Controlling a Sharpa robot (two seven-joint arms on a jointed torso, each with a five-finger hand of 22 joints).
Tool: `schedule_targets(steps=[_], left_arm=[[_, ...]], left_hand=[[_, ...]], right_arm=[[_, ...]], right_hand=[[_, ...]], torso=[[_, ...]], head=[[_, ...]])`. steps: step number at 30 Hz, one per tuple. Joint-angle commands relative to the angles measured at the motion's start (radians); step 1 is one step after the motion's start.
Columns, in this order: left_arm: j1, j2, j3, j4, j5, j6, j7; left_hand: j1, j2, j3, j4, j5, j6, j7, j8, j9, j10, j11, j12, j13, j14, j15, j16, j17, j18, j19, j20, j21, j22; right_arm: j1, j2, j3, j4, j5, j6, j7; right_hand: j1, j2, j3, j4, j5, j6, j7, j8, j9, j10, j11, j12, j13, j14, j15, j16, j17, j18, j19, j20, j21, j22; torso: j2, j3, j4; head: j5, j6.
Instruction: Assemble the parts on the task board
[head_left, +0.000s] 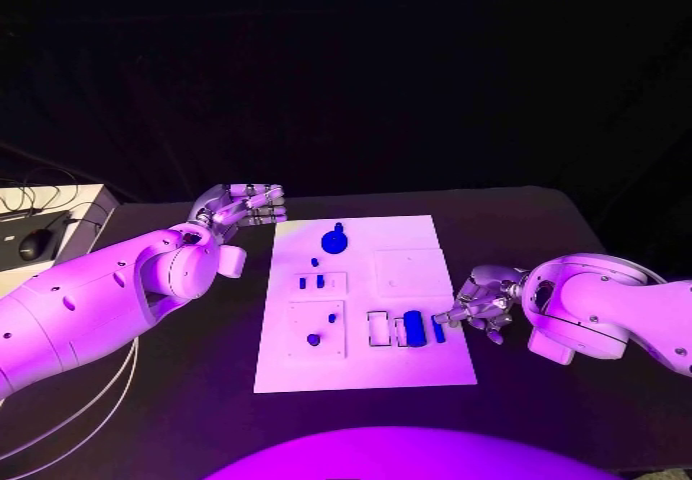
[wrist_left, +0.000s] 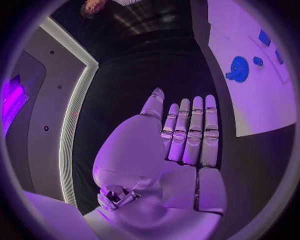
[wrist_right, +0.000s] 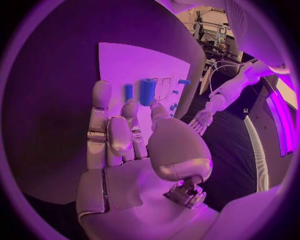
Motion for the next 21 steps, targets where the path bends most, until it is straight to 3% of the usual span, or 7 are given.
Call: schedule_targets(steps=[1,8,21], left_arm=[[-0.001,0.001,0.0,0.006,-0.008,0.015,0.021],[-0.001,-0.004,0.0,0.014,-0.012,0.013,0.025],[-0.001,-0.009,0.0,0.018,-0.011,0.011,0.024]], left_hand=[[-0.019,-0.013,-0.011,0.007,-0.004,-0.005,-0.005,-0.001,-0.001,0.006,0.003,-0.004,0.0,0.011,0.001,0.009,0.004,-0.01,0.01,-0.001,0.005,0.002],[-0.042,-0.028,-0.024,0.017,-0.005,-0.008,-0.006,-0.001,-0.001,0.004,0.005,-0.004,0.001,0.01,0.001,0.013,0.007,-0.015,0.012,-0.004,0.003,0.001],[-0.043,-0.027,-0.021,0.018,-0.005,-0.009,-0.003,-0.001,-0.001,0.004,0.005,-0.004,0.001,0.007,0.001,0.016,0.011,-0.019,0.013,-0.007,0.002,0.001]], right_arm=[[-0.005,0.023,-0.002,-0.01,-0.034,0.007,-0.058],[-0.018,0.065,-0.006,-0.023,-0.045,-0.004,-0.062],[-0.039,0.133,-0.007,-0.049,-0.104,-0.001,-0.065]], right_hand=[[-0.021,0.002,-0.002,0.006,0.005,-0.006,-0.011,0.006,0.049,0.011,-0.003,0.011,0.021,0.004,-0.002,0.005,0.005,-0.003,0.032,-0.006,0.019,0.008],[-0.044,-0.01,-0.006,0.03,0.006,-0.018,-0.016,0.008,0.157,0.017,-0.004,0.026,0.046,0.006,-0.003,0.013,0.015,-0.004,0.032,-0.008,0.052,0.022],[-0.053,-0.02,-0.01,0.033,-0.003,-0.019,-0.016,0.0,0.179,0.011,-0.004,0.022,0.045,0.005,-0.003,0.013,0.013,-0.004,0.032,-0.007,0.057,0.025]], torso=[[-0.004,-0.0034,-0.0014],[-0.002,-0.0035,0.0006],[-0.002,-0.0027,-0.0008]], head=[[-0.002,-0.006],[-0.001,-0.013],[0.007,-0.02]])
